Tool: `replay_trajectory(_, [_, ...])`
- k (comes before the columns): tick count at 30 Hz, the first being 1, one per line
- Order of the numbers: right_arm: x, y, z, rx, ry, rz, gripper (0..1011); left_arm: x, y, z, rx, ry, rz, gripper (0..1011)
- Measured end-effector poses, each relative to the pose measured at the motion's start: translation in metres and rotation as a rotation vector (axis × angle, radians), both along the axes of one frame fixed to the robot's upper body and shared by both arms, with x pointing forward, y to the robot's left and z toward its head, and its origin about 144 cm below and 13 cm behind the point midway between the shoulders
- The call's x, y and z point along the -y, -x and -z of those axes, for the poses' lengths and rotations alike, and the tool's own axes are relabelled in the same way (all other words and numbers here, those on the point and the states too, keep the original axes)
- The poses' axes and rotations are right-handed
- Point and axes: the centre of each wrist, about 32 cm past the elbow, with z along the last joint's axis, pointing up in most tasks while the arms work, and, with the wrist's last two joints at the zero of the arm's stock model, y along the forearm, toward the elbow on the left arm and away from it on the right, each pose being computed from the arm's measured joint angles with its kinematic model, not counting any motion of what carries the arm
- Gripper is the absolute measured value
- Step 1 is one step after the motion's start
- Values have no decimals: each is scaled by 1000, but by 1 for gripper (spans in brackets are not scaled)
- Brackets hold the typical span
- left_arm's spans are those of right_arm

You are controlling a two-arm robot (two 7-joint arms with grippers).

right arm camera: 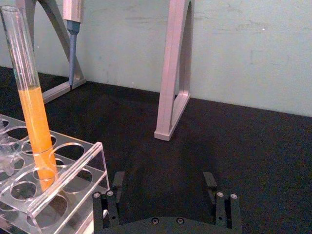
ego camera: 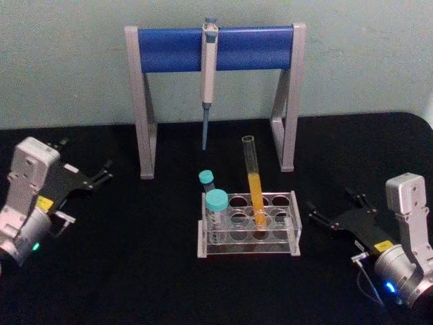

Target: Pick up the test tube from the test tube rack, shake it, then place it back into the test tube rack.

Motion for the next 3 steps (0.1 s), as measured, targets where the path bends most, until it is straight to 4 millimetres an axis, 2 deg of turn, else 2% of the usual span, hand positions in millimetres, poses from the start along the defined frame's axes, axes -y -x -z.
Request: replay_trajectory(3, [0, 0, 0, 0, 0, 0, 1000, 0, 0, 0, 0, 0, 0, 1001])
